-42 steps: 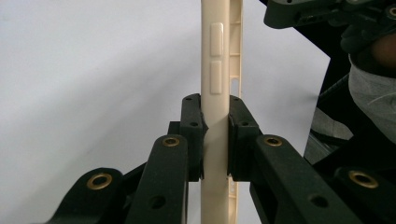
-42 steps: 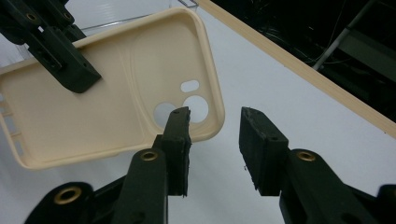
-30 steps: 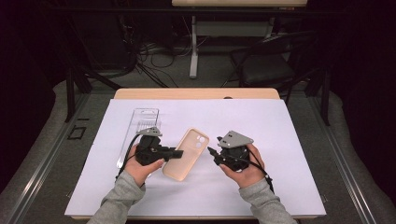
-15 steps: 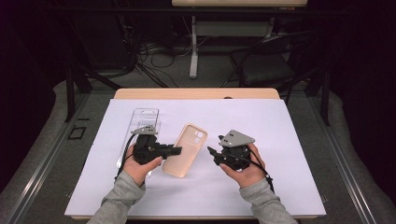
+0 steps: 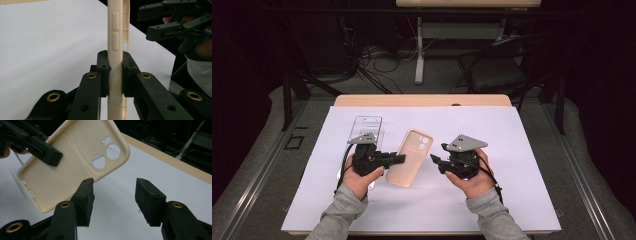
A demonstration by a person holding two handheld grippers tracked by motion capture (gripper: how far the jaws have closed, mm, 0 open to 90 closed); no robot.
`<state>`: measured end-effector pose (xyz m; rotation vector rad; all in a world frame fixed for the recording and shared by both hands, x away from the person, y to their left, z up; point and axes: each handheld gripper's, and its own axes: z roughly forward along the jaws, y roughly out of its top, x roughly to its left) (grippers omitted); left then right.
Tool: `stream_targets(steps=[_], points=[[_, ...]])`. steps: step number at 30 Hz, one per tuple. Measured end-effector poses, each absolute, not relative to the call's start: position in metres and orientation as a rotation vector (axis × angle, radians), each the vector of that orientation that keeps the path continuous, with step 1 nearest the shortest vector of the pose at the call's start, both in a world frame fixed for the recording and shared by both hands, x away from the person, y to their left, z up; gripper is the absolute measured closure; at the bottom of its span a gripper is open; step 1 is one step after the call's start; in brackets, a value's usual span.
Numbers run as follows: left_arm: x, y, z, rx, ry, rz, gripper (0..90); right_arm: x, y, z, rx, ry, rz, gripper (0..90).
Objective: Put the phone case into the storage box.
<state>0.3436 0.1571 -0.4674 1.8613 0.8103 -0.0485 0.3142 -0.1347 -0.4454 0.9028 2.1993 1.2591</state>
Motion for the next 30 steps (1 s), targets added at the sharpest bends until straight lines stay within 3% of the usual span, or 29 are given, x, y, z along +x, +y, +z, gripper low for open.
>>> stream_targets(steps=[14,30], points=[[0.343,0.158,-0.47,1.799,0.796,-0.063,80.6,0.313,-0.142,-0.454,0.971,2.226,1.376,48.4],[0.343,0.16,-0.468,1.768,0.774,-0.069,80.6,0.319,-0.156,-0.463,1.06,2.242,1.623,37.6]])
